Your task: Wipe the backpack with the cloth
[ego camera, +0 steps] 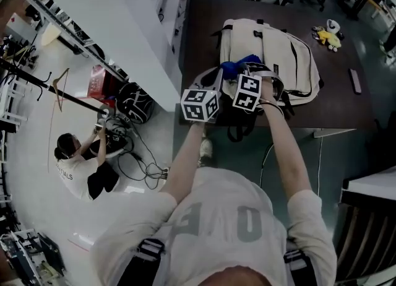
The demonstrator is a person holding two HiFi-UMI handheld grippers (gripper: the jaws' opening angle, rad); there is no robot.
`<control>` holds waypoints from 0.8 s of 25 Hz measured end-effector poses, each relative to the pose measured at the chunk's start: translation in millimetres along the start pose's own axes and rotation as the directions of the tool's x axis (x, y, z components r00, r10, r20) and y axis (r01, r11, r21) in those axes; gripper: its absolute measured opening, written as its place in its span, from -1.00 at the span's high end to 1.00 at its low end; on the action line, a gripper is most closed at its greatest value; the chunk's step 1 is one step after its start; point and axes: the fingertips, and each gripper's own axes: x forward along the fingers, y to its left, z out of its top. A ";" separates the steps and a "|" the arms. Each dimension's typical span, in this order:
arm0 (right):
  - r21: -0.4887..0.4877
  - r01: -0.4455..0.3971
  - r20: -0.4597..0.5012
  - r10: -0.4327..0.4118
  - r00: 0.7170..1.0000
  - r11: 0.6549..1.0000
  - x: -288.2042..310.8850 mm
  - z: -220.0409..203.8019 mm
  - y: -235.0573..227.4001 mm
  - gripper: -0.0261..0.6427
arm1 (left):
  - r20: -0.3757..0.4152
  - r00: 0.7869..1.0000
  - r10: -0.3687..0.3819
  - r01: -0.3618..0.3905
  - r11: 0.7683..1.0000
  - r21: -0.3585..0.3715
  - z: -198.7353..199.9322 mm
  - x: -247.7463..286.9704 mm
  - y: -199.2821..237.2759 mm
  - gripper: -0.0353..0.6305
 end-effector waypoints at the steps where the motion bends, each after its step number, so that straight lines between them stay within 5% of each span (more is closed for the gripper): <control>1: 0.012 0.002 0.004 -0.002 1.000 1.000 -1.3 0.3 3.3 0.81 | -0.001 1.000 0.005 -0.005 1.000 0.000 -1.9 -3.5 -2.0 0.88; 13: 0.069 0.018 0.026 -0.020 0.999 0.997 -9.8 2.1 38.4 0.81 | -0.025 0.999 0.041 -0.041 0.999 0.003 -22.2 -32.9 -14.5 0.88; 17: 0.117 0.004 0.041 -0.009 0.999 0.993 -14.5 -1.5 50.4 0.81 | 0.035 0.998 0.052 -0.048 0.993 -0.105 -13.9 -38.3 -17.4 0.88; 20: 0.143 -0.006 0.059 -0.003 0.998 0.990 -17.0 -1.1 57.9 0.81 | 0.061 0.996 0.070 -0.065 0.995 -0.071 -1.2 -40.2 -19.4 0.88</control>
